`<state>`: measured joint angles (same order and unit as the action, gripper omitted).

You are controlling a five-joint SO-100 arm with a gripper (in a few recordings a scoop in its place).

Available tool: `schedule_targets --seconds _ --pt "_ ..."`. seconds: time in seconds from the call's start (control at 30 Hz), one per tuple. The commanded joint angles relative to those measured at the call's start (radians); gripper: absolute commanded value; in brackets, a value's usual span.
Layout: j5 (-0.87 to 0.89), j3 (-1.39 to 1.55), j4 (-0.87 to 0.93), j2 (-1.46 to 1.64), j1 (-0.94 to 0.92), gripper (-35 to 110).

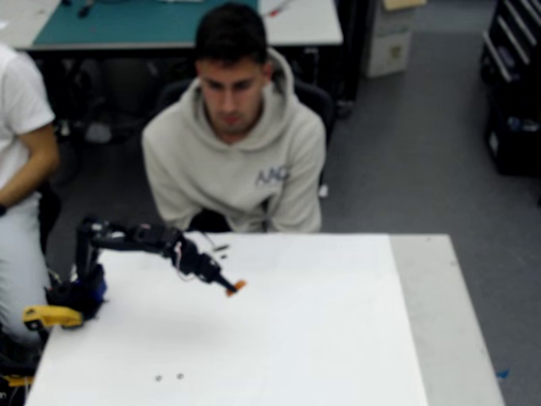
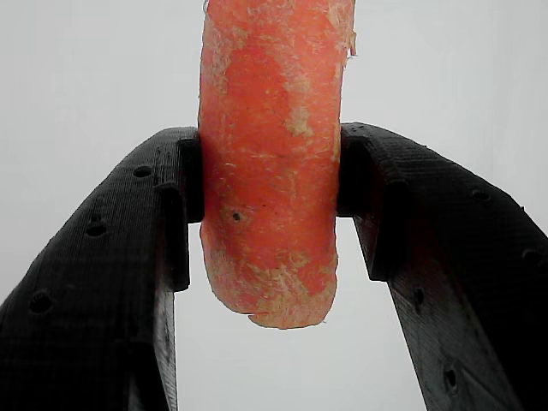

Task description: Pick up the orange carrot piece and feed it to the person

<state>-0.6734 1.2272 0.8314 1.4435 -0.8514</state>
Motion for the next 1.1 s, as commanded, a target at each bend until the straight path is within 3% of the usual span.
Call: schedule_targets --seconds 0.0,0.3,0.73,1.07 --pt "-0.012 -0.156 -0.006 0.071 0.072 -3" --pt "-0.071 -0.561 0.006 -0.156 0.230 -3" --pt "-0.551 -1.212 -0.006 -0.535 0.440 -3" --pt "-0.810 -1.551 -0.020 -0.726 0.614 -3"
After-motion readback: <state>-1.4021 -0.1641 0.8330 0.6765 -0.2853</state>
